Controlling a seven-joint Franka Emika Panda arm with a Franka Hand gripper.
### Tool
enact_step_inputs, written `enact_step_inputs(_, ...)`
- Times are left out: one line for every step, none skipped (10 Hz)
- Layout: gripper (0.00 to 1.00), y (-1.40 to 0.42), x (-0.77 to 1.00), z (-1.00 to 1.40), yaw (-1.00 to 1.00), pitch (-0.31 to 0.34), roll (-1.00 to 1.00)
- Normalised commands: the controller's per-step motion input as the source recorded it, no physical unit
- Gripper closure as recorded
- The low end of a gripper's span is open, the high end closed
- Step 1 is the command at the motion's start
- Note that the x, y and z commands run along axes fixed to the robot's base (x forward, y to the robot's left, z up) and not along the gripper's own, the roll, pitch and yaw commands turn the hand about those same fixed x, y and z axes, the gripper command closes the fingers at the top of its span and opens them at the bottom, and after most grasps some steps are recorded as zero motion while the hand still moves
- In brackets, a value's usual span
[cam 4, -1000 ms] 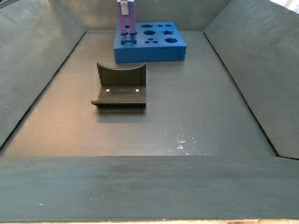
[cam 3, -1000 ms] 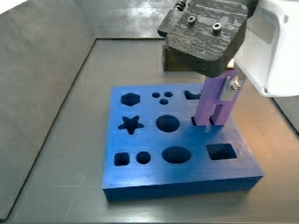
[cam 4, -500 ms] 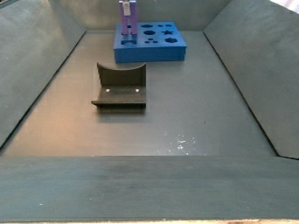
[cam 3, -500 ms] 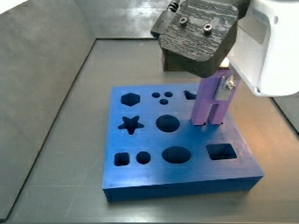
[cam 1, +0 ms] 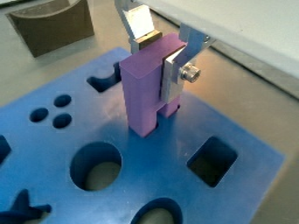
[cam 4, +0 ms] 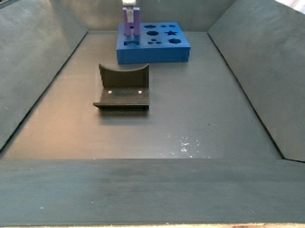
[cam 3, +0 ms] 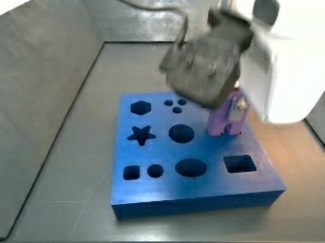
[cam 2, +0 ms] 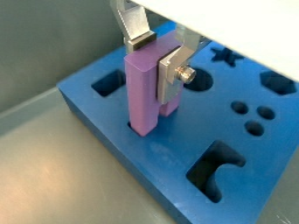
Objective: Pick up the double-square object. Move to above the board. Insert the double-square object.
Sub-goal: Insert the double-square object.
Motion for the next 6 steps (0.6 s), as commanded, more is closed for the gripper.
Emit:
enact_step_inputs(1.0, -0.18, 0.18, -0.44, 0.01, 0.0, 0.31)
enact_step_inputs(1.0, -0.14, 0.27, -0.43, 0.0, 0.043, 0.26)
enact_step_inputs(1.0, -0.04, 0.33, -0.38, 0.0, 0.1, 0.1)
enact_step_inputs(1.0, 0.0, 0.3, -0.29, 0.0, 0.051, 0.0)
enact_step_inputs(1.0, 0.03, 0.01, 0.0, -0.01, 0.0, -0.08)
enact_step_inputs(1.0, 0.0, 0.0, 0.0, 0.0, 0.0, 0.0)
